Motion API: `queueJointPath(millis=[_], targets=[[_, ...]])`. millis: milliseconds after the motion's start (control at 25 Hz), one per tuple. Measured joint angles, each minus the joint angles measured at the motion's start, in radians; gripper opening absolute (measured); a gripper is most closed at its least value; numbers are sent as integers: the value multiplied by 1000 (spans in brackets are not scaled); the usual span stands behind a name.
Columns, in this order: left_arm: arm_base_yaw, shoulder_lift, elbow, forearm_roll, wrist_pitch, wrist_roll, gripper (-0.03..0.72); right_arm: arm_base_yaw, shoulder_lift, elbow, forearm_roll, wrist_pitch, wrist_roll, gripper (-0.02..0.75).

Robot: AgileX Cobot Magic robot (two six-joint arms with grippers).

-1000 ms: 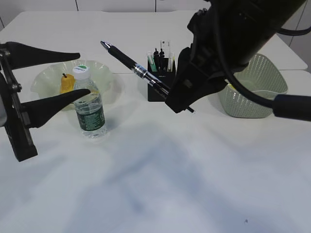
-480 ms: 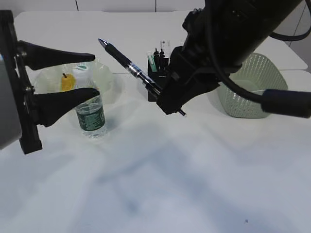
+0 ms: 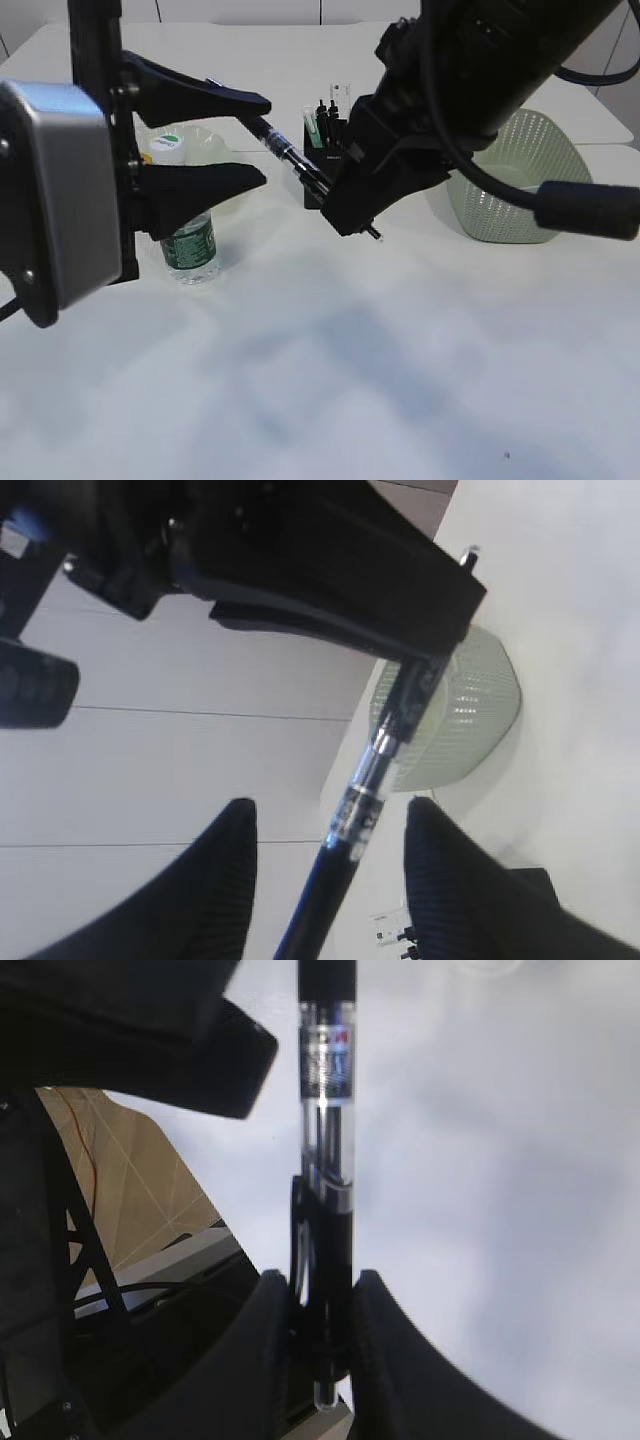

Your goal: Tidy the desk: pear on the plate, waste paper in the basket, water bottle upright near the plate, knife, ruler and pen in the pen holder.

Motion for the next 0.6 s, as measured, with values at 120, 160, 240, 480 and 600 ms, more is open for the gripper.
queueJointPath(millis=[120, 160, 240, 480, 600], targets=[[-12, 25, -17, 12, 23, 0, 339, 0, 2, 0, 0, 1, 4, 111], [-12, 27, -17, 16, 28, 2, 339, 0, 2, 0, 0, 1, 4, 111], [-12, 30, -21, 30, 32, 2, 339, 0, 2, 0, 0, 1, 6, 111], [-12, 30, -21, 61, 31, 2, 339, 0, 20, 0, 0, 1, 6, 111], [-28, 30, -23, 63, 52, 2, 339, 0, 33, 0, 16, 1, 8, 111]])
